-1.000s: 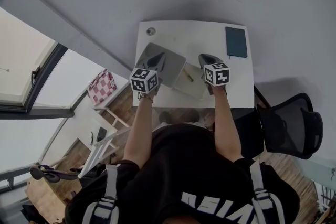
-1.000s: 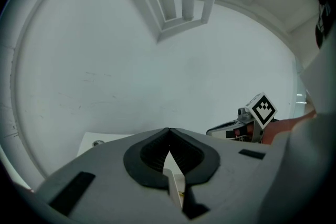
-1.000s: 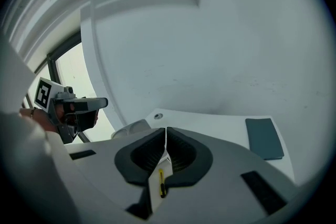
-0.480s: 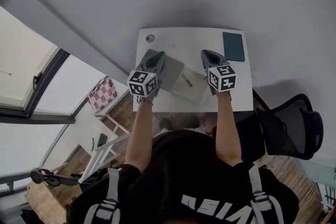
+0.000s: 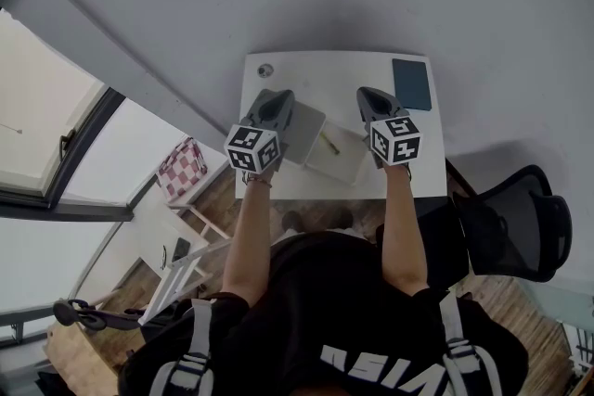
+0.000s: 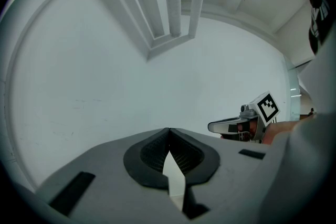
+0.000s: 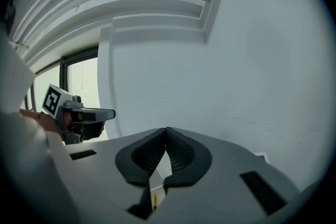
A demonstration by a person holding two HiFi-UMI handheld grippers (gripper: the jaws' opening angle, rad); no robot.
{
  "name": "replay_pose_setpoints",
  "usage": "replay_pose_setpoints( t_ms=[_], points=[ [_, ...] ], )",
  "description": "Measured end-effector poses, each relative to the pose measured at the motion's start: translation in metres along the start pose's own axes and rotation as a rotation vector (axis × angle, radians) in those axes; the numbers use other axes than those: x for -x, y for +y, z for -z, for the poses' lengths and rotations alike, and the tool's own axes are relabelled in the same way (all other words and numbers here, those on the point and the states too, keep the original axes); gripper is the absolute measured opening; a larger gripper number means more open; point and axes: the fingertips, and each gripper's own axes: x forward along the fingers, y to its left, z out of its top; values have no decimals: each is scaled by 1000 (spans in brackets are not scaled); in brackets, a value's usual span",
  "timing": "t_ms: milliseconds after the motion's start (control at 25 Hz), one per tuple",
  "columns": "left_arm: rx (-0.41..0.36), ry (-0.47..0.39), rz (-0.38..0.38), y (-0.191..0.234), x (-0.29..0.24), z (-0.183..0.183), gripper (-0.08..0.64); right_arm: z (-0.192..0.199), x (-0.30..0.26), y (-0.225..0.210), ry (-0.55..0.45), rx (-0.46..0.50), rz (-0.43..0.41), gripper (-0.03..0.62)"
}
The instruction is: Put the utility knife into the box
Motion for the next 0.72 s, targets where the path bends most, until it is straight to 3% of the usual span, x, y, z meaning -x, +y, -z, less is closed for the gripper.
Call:
replay_pose_setpoints(
  t_ms=[720],
  points=[
    [0, 1, -3, -5, 3, 1, 25, 4, 5, 0, 33, 24, 7, 15]
  ],
)
